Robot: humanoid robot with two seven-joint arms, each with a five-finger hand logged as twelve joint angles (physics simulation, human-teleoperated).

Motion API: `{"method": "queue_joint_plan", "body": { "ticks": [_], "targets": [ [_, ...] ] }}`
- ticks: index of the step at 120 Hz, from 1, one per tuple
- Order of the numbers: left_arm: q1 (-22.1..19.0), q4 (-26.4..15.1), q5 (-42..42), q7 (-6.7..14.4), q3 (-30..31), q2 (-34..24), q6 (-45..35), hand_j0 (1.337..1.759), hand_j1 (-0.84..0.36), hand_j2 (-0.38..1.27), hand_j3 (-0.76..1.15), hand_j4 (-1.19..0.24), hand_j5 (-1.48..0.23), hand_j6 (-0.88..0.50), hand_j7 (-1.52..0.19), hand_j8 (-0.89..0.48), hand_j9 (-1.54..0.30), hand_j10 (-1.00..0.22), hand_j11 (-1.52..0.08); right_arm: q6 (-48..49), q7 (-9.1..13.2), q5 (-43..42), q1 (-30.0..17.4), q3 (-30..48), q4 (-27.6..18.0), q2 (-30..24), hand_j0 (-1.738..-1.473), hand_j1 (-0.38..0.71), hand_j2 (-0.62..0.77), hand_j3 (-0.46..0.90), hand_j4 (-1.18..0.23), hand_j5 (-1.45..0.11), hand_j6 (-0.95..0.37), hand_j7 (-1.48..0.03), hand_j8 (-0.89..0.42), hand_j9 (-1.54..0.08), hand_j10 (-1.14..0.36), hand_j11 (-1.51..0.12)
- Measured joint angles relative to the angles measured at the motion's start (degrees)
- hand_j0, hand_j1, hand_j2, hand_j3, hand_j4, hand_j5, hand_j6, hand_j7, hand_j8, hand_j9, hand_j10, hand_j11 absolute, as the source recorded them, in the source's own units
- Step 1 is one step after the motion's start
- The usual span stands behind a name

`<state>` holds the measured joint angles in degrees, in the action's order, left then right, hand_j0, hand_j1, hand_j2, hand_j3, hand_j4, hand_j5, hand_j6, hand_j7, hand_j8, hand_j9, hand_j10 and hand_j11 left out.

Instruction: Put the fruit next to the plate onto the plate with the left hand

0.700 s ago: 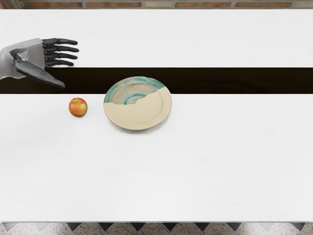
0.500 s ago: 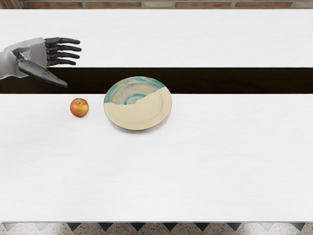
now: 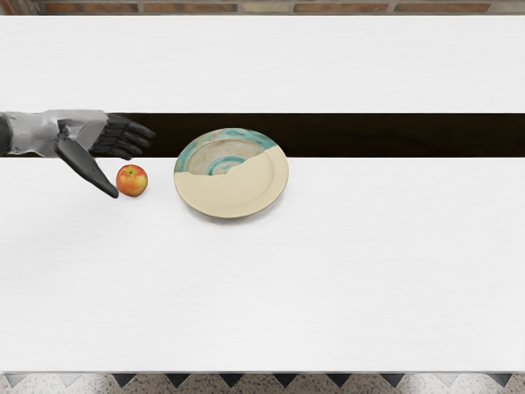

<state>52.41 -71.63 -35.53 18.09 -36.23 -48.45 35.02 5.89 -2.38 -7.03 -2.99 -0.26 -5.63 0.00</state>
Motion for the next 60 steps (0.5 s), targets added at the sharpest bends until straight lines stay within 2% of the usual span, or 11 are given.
{"method": "queue_joint_plan", "body": {
  "ticks": [12,29,51,60],
  "targets": [
    [0.8,-3.6,-1.4,2.7,0.0,-2.4,-0.2,1.658,0.06,0.05,0.00,-0.25,-0.32,-0.25,-0.32,-0.25,-0.32,-0.25,-0.32,0.0,0.0,0.0,0.0,0.0,0.0,0.0,-1.658,-0.31,-0.01,0.00,-0.04,-0.05,-0.04,-0.05,-0.04,-0.05,-0.04,-0.05],
    [0.8,-7.7,-5.8,4.7,0.1,-2.0,-6.1,1.658,0.06,0.05,0.00,-0.25,-0.32,-0.25,-0.32,-0.25,-0.32,-0.25,-0.32,0.0,0.0,0.0,0.0,0.0,0.0,0.0,-1.658,-0.31,-0.01,0.00,-0.04,-0.05,-0.04,-0.05,-0.04,-0.05,-0.04,-0.05],
    [0.8,-10.2,-13.0,7.9,0.4,-1.1,-15.4,1.658,0.06,0.05,0.00,-0.25,-0.32,-0.25,-0.32,-0.25,-0.32,-0.25,-0.32,0.0,0.0,0.0,0.0,0.0,0.0,0.0,-1.658,-0.31,-0.01,0.00,-0.04,-0.05,-0.04,-0.05,-0.04,-0.05,-0.04,-0.05],
    [0.7,-10.9,-16.1,10.3,0.5,0.9,-18.4,1.658,0.06,0.05,0.00,-0.25,-0.32,-0.25,-0.32,-0.25,-0.32,-0.25,-0.32,0.0,0.0,0.0,0.0,0.0,0.0,0.0,-1.658,-0.31,-0.01,0.00,-0.04,-0.05,-0.04,-0.05,-0.04,-0.05,-0.04,-0.05]
  ]
}}
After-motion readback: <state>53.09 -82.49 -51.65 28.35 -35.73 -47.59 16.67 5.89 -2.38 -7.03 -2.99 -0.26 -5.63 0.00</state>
